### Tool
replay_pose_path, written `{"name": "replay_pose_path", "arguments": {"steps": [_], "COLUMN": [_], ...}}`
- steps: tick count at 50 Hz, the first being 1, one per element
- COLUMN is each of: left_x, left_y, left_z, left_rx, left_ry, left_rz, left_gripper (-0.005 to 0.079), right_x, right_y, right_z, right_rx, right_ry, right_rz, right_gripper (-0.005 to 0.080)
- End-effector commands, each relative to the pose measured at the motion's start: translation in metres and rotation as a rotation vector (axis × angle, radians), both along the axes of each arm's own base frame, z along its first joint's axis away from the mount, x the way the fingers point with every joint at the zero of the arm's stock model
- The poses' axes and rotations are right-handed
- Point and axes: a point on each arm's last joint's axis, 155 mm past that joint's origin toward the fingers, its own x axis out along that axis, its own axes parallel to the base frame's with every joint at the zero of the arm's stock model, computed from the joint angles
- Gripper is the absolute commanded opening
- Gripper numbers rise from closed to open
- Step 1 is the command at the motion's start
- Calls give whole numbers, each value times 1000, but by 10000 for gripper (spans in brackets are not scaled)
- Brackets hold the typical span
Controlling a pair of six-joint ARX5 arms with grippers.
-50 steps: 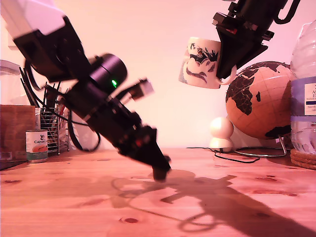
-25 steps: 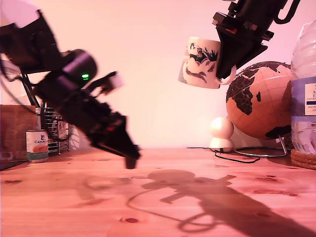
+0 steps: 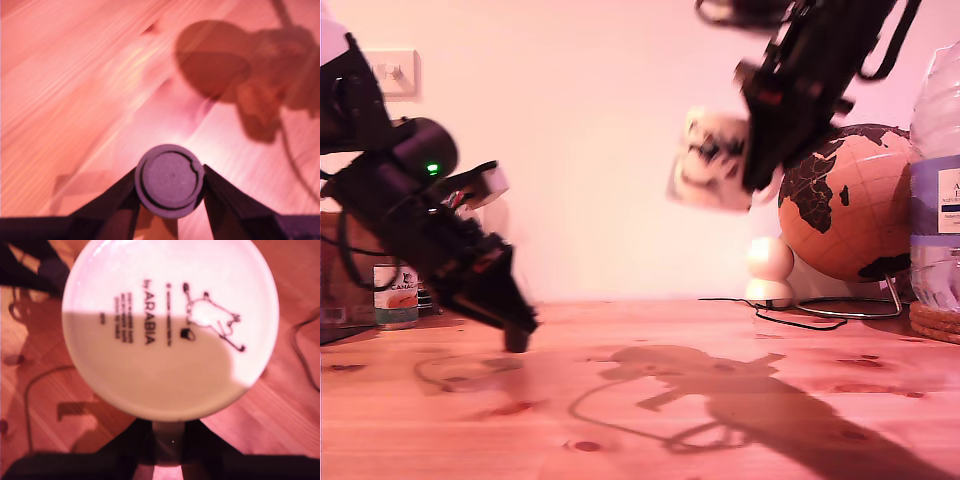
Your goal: Lift the coffee cup and remove the coffee capsule that is hidden under it
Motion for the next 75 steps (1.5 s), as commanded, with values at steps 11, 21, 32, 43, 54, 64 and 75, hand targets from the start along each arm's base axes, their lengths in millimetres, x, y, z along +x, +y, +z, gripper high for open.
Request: {"name": "replay_pose_path", "arguments": {"steps": [11, 21, 32, 43, 54, 64, 75], "left_x": [5, 2, -1, -1, -4, -6, -1], "left_y": [23, 23, 24, 23, 24, 17, 15], "left_z": [-2, -3, -5, -5, -6, 9, 38], "left_rx": [11, 12, 16, 19, 29, -25, -52], "left_ry": [16, 28, 45, 41, 40, 37, -30], "left_rz": [44, 42, 43, 35, 21, 9, 13], "left_gripper": [58, 63, 215, 454, 474, 476, 508], "right_x": [6, 5, 4, 4, 4, 5, 5], "right_y": [9, 11, 13, 14, 13, 13, 13], "right_z": [24, 24, 24, 24, 24, 24, 24], "right_rx": [39, 39, 39, 37, 34, 33, 33], "right_ry": [-69, -69, -70, -71, -73, -76, -75], "right_rz": [15, 21, 25, 26, 23, 22, 22], "right_gripper": [-13, -13, -13, -13, -13, -13, -13]}}
